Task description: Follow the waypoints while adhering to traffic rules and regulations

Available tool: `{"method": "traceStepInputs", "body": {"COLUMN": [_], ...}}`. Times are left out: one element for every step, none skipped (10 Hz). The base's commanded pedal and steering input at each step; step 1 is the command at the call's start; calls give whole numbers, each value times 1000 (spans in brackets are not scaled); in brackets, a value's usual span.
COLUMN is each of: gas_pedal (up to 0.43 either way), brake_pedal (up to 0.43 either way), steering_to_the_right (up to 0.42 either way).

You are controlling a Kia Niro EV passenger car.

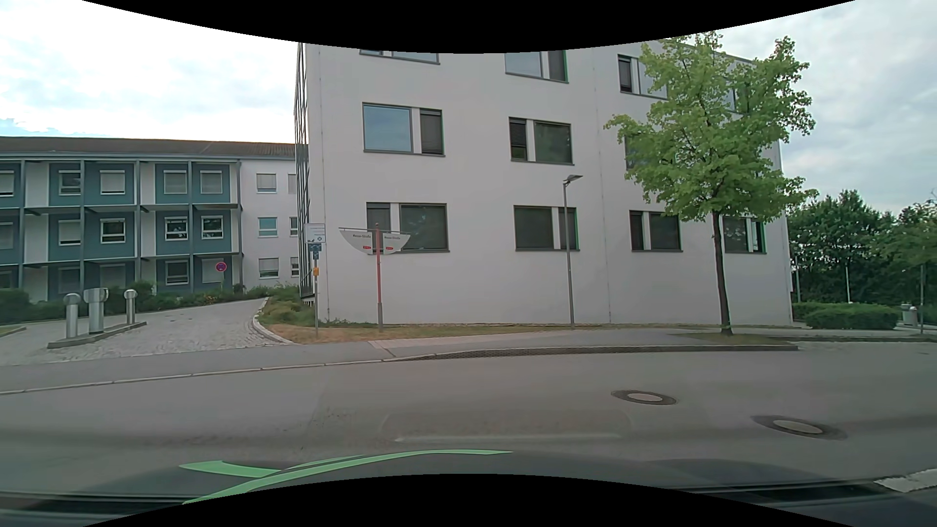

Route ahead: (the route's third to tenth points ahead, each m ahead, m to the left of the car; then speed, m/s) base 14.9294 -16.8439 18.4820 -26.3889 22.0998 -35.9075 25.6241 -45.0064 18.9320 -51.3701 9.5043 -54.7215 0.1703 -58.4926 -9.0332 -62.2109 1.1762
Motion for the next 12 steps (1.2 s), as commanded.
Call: {"method": "traceStepInputs", "body": {"gas_pedal": [59,59,67,79,79,79,87,98,98,98,98,98], "brake_pedal": [0,0,0,0,0,0,0,0,0,0,0,0], "steering_to_the_right": [241,254,273,294,307,322,334,347,359,381,404,420]}}
